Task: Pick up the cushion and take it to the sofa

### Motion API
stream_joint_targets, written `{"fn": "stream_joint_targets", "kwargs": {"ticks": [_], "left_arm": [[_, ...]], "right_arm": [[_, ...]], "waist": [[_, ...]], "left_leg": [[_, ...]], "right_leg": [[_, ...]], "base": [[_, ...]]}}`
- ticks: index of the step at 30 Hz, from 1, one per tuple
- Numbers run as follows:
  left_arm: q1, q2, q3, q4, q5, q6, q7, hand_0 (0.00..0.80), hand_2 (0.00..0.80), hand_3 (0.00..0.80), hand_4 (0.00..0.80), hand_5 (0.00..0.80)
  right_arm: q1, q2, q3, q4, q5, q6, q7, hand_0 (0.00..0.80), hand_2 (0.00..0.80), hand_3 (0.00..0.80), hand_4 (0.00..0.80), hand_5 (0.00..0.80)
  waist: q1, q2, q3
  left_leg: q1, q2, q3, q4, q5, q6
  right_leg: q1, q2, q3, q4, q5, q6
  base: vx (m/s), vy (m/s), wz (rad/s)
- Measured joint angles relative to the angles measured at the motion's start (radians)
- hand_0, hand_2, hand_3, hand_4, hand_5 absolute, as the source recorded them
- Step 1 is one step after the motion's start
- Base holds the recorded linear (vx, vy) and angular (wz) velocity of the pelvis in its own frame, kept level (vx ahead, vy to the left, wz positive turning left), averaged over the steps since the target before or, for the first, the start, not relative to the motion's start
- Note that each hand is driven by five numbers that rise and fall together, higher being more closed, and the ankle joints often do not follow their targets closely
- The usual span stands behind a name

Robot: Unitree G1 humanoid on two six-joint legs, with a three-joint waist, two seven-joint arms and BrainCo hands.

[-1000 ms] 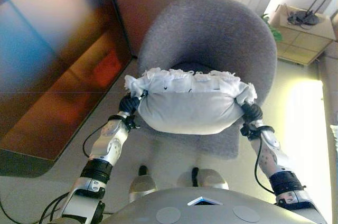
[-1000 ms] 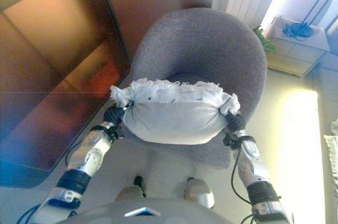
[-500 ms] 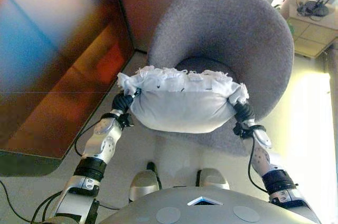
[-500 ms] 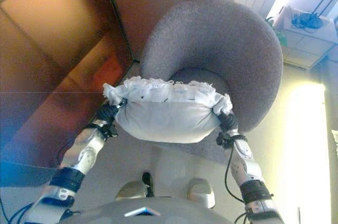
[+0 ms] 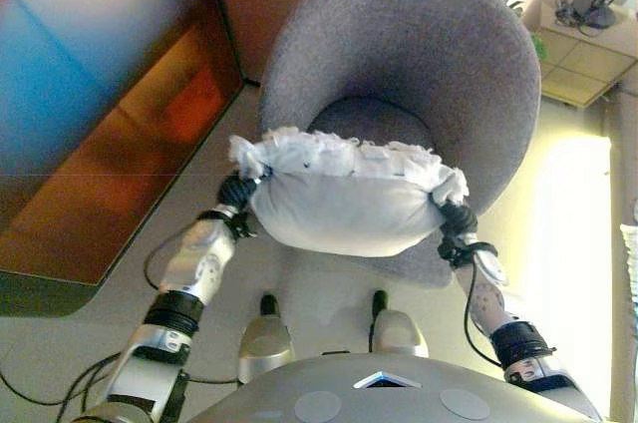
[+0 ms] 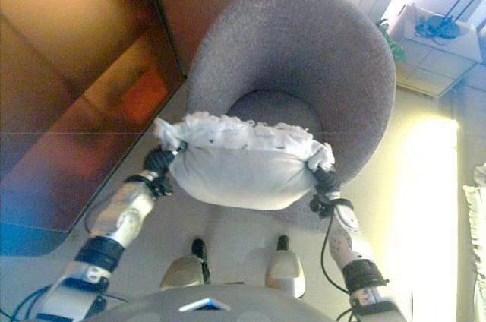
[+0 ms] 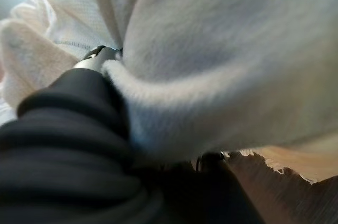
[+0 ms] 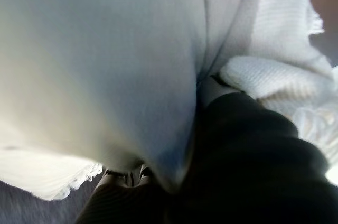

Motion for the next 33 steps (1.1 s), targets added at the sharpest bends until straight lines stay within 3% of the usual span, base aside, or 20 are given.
{"fn": "stream_joint_targets", "kwargs": {"ticks": [3,7,10,18,23,25,28,33], "left_arm": [[0.024,-0.022,0.003,-0.016,0.0,0.014,-0.003,0.8,0.8,0.8,0.8,0.8],[0.021,-0.033,0.004,-0.019,0.0,0.016,-0.011,0.8,0.8,0.8,0.8,0.8],[0.019,-0.031,0.004,-0.023,0.0,0.018,-0.009,0.8,0.8,0.8,0.8,0.8],[-0.049,-0.017,0.003,-0.022,-0.02,0.043,0.065,0.8,0.8,0.8,0.8,0.8],[-0.124,0.008,0.003,-0.01,-0.02,0.042,0.112,0.8,0.8,0.8,0.8,0.8],[-0.195,0.028,-0.008,0.02,-0.02,0.041,0.123,0.8,0.8,0.8,0.8,0.8],[-0.311,0.05,-0.039,0.095,-0.02,0.036,0.153,0.8,0.8,0.8,0.8,0.8],[-0.444,0.049,-0.063,0.111,-0.022,-0.019,0.179,0.8,0.8,0.8,0.8,0.8]], "right_arm": [[0.0,-0.005,-0.018,-0.003,-0.004,0.0,0.0,0.8,0.8,0.8,0.8,0.8],[0.001,-0.014,-0.026,-0.003,-0.005,0.003,0.0,0.8,0.8,0.8,0.8,0.8],[-0.005,-0.027,-0.025,-0.006,-0.017,0.02,0.001,0.8,0.8,0.8,0.8,0.8],[-0.174,-0.07,-0.003,0.055,-0.008,0.1,0.0,0.8,0.8,0.8,0.8,0.8],[-0.289,-0.077,0.047,0.151,0.037,0.104,0.0,0.8,0.8,0.8,0.8,0.8],[-0.386,-0.082,0.086,0.223,0.058,0.107,-0.014,0.8,0.8,0.8,0.8,0.8],[-0.548,-0.091,0.122,0.325,0.074,0.115,-0.033,0.8,0.8,0.8,0.8,0.8],[-0.714,-0.117,0.117,0.385,0.118,0.078,-0.075,0.8,0.8,0.8,0.8,0.8]], "waist": [[-0.017,0.001,-0.002],[-0.021,0.011,-0.011],[-0.014,0.011,-0.019],[0.033,0.002,-0.021],[0.057,-0.044,-0.023],[0.062,-0.067,-0.015],[0.064,-0.08,0.03],[0.086,-0.083,0.134]], "left_leg": [[0.028,0.013,-0.001,-0.031,0.003,-0.003],[0.045,0.004,-0.004,-0.079,0.031,-0.057],[0.047,-0.008,-0.01,-0.093,0.04,-0.07],[0.043,-0.007,-0.022,-0.079,0.037,-0.074],[-0.041,0.014,-0.05,-0.025,0.03,-0.083],[-0.142,0.03,-0.082,0.031,0.027,-0.088],[-0.254,0.034,-0.116,0.087,0.029,-0.087],[-0.371,0.012,-0.147,0.184,0.014,-0.071]], "right_leg": [[0.024,0.015,-0.011,-0.004,-0.008,-0.005],[0.035,0.011,-0.022,-0.032,0.001,0.0],[0.049,-0.002,-0.038,-0.053,0.008,0.011],[0.069,0.002,-0.048,-0.072,0.011,0.014],[0.03,0.02,-0.07,-0.074,0.014,0.007],[-0.038,0.034,-0.085,-0.059,0.024,-0.006],[-0.128,0.037,-0.096,-0.02,0.03,-0.011],[-0.246,0.006,-0.096,0.113,-0.008,-0.006]], "base": [[0.092,-0.03,0.0],[0.058,-0.053,0.09],[0.03,-0.077,0.14],[0.03,-0.105,0.05],[-0.165,-0.144,0.13],[-0.274,-0.072,0.12],[-0.16,0.019,0.12],[-0.131,0.079,0.11]]}}
